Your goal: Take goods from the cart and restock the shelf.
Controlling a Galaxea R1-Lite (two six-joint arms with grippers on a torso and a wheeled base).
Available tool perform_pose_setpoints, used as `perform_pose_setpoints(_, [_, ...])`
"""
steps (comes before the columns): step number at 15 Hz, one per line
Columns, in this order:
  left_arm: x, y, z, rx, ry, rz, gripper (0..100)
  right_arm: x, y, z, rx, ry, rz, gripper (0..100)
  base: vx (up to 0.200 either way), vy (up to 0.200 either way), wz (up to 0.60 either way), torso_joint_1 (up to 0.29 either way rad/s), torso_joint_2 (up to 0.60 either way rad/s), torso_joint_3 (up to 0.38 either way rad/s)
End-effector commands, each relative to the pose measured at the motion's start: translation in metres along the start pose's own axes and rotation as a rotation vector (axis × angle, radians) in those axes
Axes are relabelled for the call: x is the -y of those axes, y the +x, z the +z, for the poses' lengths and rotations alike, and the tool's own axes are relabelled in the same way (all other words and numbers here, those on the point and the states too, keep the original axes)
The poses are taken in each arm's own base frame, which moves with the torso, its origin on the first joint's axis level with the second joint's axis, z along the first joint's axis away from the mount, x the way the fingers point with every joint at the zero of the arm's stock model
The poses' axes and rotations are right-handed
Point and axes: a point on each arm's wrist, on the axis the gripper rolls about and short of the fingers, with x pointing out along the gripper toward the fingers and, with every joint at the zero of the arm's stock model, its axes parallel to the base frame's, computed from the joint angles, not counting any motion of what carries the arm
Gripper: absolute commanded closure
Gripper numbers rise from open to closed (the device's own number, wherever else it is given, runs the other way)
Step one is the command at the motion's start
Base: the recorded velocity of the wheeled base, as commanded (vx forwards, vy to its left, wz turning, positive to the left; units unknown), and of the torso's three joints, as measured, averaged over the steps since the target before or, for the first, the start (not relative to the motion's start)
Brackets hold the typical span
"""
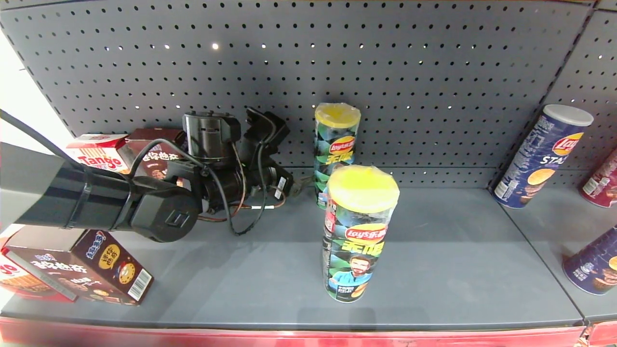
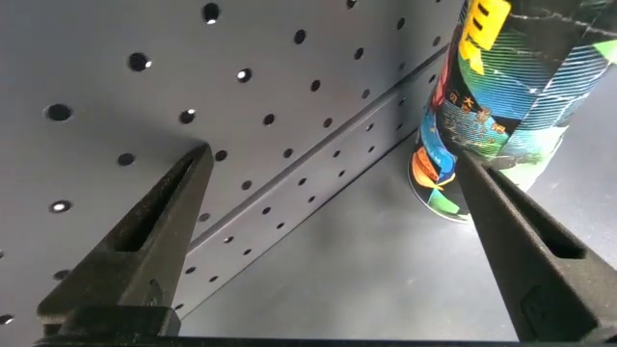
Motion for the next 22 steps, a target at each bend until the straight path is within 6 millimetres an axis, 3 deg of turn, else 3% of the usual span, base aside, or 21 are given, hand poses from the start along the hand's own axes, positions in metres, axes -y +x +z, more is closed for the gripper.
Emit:
perform_pose_setpoints(1, [0.001, 0.000, 0.001, 0.005, 0.001, 0.000, 0, 0.000, 0.000, 0.000, -0.001, -0.001, 0.001, 0, 0.000, 0.000, 0.00, 0.000, 0.00, 0.000])
perform_pose_setpoints(3, [-0.003, -0.008, 0.008, 0.024, 0.008, 0.010, 0, 0.000, 0.000, 0.000, -0.001, -0.001, 0.001, 0, 0.000, 0.000, 0.00, 0.000, 0.00, 0.000])
perform_pose_setpoints(5, [-0.008, -0.022, 0.026, 0.071, 0.009, 0.028, 0, 0.000, 0.000, 0.000, -0.001, -0.001, 0.001, 0, 0.000, 0.000, 0.00, 0.000, 0.00, 0.000])
perform_pose_setpoints(6, [-0.012, -0.039, 0.042, 0.121, 0.014, 0.046, 0, 0.000, 0.000, 0.000, -0.001, -0.001, 0.001, 0, 0.000, 0.000, 0.00, 0.000, 0.00, 0.000])
perform_pose_setpoints(7, [-0.012, -0.041, 0.044, 0.127, 0.014, 0.048, 0, 0.000, 0.000, 0.000, -0.001, -0.001, 0.001, 0, 0.000, 0.000, 0.00, 0.000, 0.00, 0.000])
perform_pose_setpoints(9, [-0.012, -0.080, 0.078, 0.233, 0.021, 0.066, 0, 0.000, 0.000, 0.000, -0.001, -0.001, 0.001, 0, 0.000, 0.000, 0.00, 0.000, 0.00, 0.000])
perform_pose_setpoints(12, [-0.005, -0.134, 0.096, 0.314, -0.004, 0.049, 0, 0.000, 0.000, 0.000, -0.001, -0.001, 0.001, 0, 0.000, 0.000, 0.00, 0.000, 0.00, 0.000])
perform_pose_setpoints(14, [0.002, -0.177, 0.084, 0.331, -0.010, 0.056, 0, 0.000, 0.000, 0.000, -0.001, -0.001, 0.001, 0, 0.000, 0.000, 0.00, 0.000, 0.00, 0.000])
perform_pose_setpoints(15, [0.006, -0.210, 0.081, 0.362, -0.011, 0.066, 0, 0.000, 0.000, 0.000, -0.001, -0.001, 0.001, 0, 0.000, 0.000, 0.00, 0.000, 0.00, 0.000])
perform_pose_setpoints(16, [0.009, -0.226, 0.074, 0.365, -0.017, 0.072, 0, 0.000, 0.000, 0.000, -0.001, -0.001, 0.001, 0, 0.000, 0.000, 0.00, 0.000, 0.00, 0.000])
perform_pose_setpoints(19, [0.028, -0.313, 0.032, 0.438, -0.101, 0.157, 0, 0.000, 0.000, 0.000, -0.001, -0.001, 0.001, 0, 0.000, 0.000, 0.00, 0.000, 0.00, 0.000])
perform_pose_setpoints(22, [0.049, -0.365, -0.023, 0.491, -0.121, 0.304, 0, 0.000, 0.000, 0.000, -0.001, -0.001, 0.001, 0, 0.000, 0.000, 0.00, 0.000, 0.00, 0.000])
